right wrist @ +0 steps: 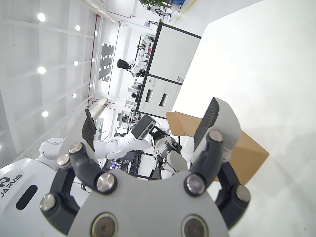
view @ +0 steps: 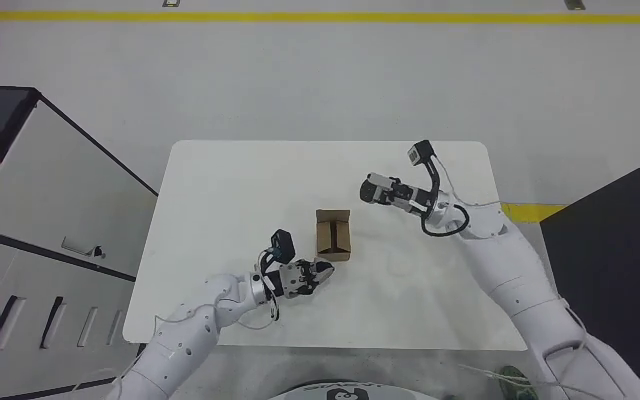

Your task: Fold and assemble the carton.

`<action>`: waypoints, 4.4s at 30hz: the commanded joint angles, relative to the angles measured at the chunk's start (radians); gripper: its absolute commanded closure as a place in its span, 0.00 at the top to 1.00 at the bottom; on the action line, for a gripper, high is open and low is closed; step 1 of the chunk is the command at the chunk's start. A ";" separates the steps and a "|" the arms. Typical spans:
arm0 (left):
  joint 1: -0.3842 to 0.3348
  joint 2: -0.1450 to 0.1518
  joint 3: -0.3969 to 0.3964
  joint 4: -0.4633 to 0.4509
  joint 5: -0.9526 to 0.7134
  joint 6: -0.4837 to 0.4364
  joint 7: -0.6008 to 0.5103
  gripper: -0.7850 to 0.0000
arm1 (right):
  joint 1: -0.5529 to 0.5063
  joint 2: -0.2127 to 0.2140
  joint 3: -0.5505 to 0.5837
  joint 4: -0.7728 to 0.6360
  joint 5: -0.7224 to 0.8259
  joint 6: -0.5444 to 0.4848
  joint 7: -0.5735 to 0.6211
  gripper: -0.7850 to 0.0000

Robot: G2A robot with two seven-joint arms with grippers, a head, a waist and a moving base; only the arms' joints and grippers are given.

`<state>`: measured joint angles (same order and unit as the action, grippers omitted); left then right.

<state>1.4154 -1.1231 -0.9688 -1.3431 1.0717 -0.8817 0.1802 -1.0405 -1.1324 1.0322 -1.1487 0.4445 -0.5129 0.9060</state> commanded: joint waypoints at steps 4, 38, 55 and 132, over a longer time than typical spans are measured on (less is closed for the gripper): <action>-0.031 -0.014 0.028 0.059 0.017 0.027 0.059 0.00 | 0.069 -0.031 -0.066 0.086 -0.008 -0.029 -0.015 1.00; -0.061 -0.038 0.011 0.166 0.050 0.139 0.307 0.00 | 0.093 -0.062 -0.121 0.202 0.050 -0.013 0.297 1.00; -0.057 -0.035 -0.017 0.226 0.028 0.185 0.172 0.00 | 0.021 -0.042 -0.063 0.069 -0.055 0.004 0.107 1.00; -0.186 -0.106 0.072 0.399 -0.019 0.002 0.225 0.00 | -0.147 0.014 0.077 -0.116 -0.169 0.135 0.068 1.00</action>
<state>1.2291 -1.2307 -0.8925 -0.9441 1.0577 -0.8721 0.4062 -1.1876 -1.1179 1.1097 -1.2652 0.2760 -0.3777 0.9743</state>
